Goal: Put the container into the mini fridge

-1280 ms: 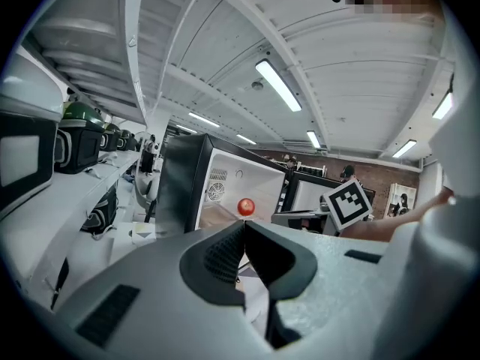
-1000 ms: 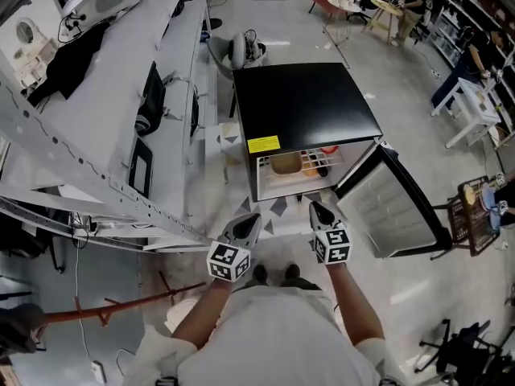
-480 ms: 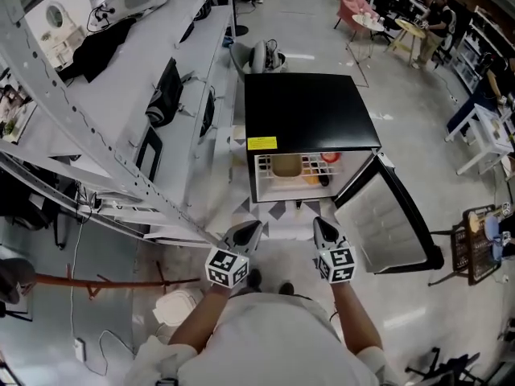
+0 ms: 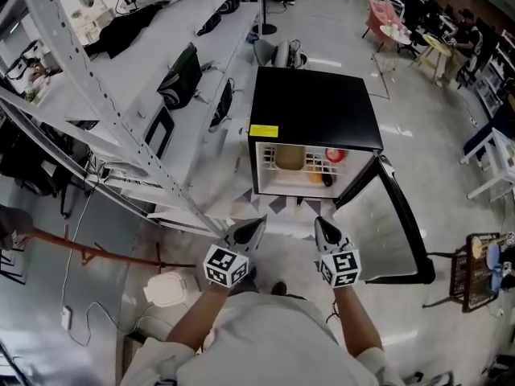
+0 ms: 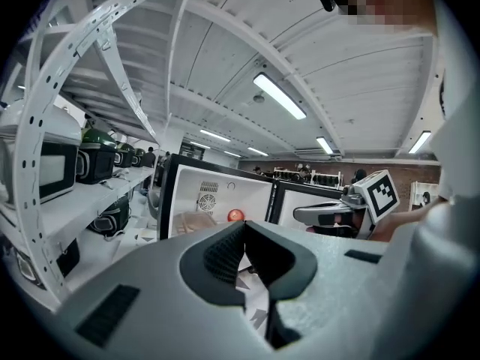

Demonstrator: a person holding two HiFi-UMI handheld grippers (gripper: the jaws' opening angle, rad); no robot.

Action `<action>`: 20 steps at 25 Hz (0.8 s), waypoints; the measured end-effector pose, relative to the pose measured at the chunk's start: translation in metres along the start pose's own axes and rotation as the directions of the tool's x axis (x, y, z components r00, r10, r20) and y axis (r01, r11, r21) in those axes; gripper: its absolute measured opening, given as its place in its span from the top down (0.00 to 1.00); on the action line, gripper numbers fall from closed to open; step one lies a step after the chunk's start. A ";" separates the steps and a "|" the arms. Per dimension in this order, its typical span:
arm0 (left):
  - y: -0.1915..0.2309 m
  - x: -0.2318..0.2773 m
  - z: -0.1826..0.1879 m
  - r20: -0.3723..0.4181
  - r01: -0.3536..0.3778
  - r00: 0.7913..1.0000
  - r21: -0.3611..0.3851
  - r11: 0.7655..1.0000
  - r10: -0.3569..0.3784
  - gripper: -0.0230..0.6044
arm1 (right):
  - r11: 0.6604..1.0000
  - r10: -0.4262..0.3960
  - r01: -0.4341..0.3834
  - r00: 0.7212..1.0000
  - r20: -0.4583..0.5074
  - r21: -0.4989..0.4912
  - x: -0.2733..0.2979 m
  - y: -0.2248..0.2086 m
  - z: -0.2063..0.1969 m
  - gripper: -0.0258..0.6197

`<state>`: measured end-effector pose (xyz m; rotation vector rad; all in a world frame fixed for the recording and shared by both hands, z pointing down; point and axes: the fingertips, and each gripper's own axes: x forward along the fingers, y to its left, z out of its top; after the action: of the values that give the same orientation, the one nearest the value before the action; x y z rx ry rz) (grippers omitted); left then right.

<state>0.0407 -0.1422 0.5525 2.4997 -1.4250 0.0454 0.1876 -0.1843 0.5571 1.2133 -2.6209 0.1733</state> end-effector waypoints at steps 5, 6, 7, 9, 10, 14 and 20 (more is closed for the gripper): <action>-0.006 -0.009 0.004 0.013 -0.038 0.999 -0.003 0.999 0.038 0.96 | 1.000 0.022 -0.022 1.000 0.007 0.016 -0.002 -0.004 -0.003 0.95; -0.007 -0.010 0.004 0.012 -0.041 0.999 -0.003 0.999 0.041 0.96 | 0.999 0.024 -0.024 1.000 0.008 0.024 -0.002 -0.004 -0.003 0.95; -0.007 -0.012 0.005 0.011 -0.044 0.999 -0.001 0.999 0.044 0.96 | 0.999 0.026 -0.027 1.000 0.008 0.030 -0.001 -0.003 -0.003 0.95; -0.005 -0.015 0.007 0.010 -0.054 0.998 0.005 0.999 0.054 0.96 | 0.999 0.033 -0.034 0.999 0.012 0.032 0.000 0.000 0.000 0.95; -0.003 -0.015 0.008 0.012 -0.059 0.998 0.011 0.998 0.059 0.96 | 0.999 0.034 -0.035 0.999 0.016 0.028 0.000 0.000 0.002 0.95; 0.007 -0.015 0.012 0.018 -0.068 0.998 0.023 0.997 0.068 0.96 | 0.999 0.016 -0.017 1.000 0.023 0.033 0.005 -0.004 0.009 0.95; 0.020 -0.015 0.015 0.013 -0.057 0.998 0.028 0.998 0.056 0.96 | 0.999 -0.007 0.006 1.000 0.022 0.037 0.008 -0.007 0.015 0.95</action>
<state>0.0144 -0.1429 0.5398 2.4865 -1.5102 0.0614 0.1851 -0.1978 0.5451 1.2429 -2.6436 0.2095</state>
